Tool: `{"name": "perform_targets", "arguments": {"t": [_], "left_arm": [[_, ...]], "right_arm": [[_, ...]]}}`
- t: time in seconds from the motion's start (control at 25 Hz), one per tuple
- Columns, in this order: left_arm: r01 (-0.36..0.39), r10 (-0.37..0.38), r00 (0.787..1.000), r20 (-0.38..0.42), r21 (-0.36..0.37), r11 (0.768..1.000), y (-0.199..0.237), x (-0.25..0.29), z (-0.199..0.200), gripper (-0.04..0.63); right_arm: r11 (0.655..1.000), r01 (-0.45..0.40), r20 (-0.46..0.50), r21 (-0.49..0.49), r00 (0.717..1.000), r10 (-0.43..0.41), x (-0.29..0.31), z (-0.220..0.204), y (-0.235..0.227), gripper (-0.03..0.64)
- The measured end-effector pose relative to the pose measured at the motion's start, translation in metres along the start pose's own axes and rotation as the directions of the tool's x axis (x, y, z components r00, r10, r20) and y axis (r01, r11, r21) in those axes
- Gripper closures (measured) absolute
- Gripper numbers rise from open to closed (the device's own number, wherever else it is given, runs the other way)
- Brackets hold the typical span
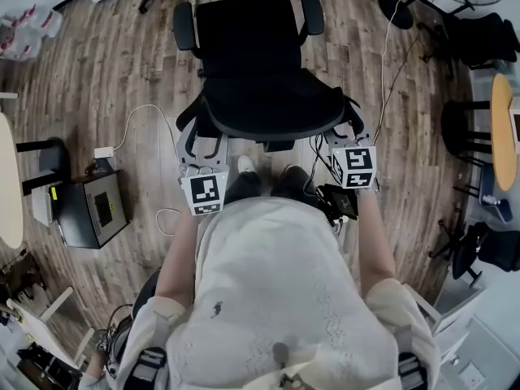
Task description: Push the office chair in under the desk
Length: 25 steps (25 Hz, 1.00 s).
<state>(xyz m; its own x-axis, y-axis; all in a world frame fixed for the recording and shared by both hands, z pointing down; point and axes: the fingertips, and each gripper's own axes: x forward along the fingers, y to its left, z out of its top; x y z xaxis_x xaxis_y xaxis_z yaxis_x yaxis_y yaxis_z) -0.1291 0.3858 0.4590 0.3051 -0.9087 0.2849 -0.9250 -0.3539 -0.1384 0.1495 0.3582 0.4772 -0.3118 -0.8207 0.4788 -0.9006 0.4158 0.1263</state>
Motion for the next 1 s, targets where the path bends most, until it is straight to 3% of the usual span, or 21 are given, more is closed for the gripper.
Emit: {"name": "perform_targets", "arguments": {"t": [0.4, 0.64, 1.0], "left_arm": [[-0.049, 0.049, 0.999, -0.014, -0.018, 0.999, 0.005, 0.016, -0.004, 0.337], [-0.054, 0.055, 0.998, -0.007, 0.055, 0.997, -0.004, 0.034, 0.004, 0.325], [-0.060, 0.062, 0.998, -0.014, 0.086, 0.994, 0.005, 0.051, 0.002, 0.325]], "right_arm": [[0.999, -0.041, 0.014, -0.009, 0.999, 0.041, 0.026, 0.007, -0.011, 0.313], [0.998, -0.058, 0.042, -0.036, 0.997, 0.060, 0.038, 0.013, -0.020, 0.311], [0.994, -0.109, 0.073, -0.010, 0.991, 0.110, 0.045, 0.013, -0.015, 0.310]]}}
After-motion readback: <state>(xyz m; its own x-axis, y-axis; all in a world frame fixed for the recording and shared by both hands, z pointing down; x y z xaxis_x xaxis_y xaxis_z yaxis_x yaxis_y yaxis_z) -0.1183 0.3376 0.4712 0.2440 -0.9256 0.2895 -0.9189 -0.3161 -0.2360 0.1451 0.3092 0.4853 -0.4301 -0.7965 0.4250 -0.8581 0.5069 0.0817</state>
